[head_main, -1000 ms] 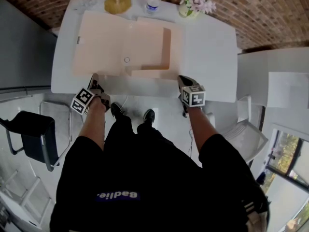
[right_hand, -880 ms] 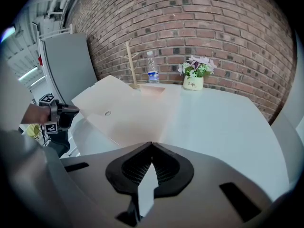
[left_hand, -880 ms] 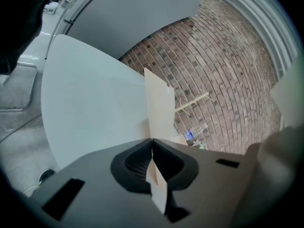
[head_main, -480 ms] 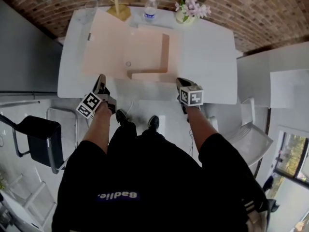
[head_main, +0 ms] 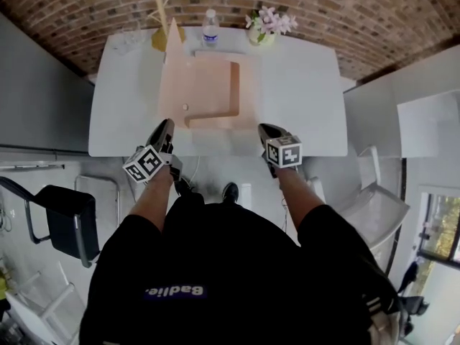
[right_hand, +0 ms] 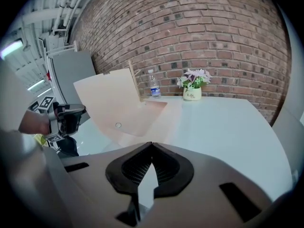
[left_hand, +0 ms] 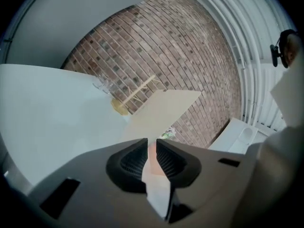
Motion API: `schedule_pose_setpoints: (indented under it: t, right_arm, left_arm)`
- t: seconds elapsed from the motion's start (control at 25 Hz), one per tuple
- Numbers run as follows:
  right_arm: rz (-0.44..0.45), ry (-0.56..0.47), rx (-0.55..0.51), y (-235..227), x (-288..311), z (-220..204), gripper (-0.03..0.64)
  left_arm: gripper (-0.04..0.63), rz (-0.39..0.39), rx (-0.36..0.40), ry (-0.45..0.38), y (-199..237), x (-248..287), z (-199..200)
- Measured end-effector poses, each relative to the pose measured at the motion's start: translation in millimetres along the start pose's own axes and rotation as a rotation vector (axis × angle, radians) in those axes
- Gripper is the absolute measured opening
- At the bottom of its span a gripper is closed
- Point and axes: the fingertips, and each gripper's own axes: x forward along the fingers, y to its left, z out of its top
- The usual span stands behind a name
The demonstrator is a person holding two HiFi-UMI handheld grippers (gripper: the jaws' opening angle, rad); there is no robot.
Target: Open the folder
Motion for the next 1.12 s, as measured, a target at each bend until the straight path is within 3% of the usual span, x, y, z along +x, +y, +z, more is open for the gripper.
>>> schedule_pose_setpoints:
  t: [0.16,0.36,0.6,0.8,1.12]
  right_arm:
    - [0.008,-0.038,0.006,-1,-21,8,0.028]
    - [0.038,-0.087,0.046,4,-48,11,0.028]
    - [0.105,-0.153,0.08,20,-77,21,0.028]
    - [0.19,-0.244,0.067,47,-105,49,0.028]
    - [0.343,-0.368,0.023,99,-148,90,0.028]
  left_arm:
    - [0.069,-0.015,0.077,0.023,-21,3,-6]
    - [0.123,-0.091,0.15,0.032,-56,5,-10]
    - [0.124,-0.142,0.171,0.013,-92,-9,-7]
    - [0.082,-0.225,0.207,0.022,-149,-32,-6]
    - [0.018,-0.354,0.354,0.052,-233,-60,-8]
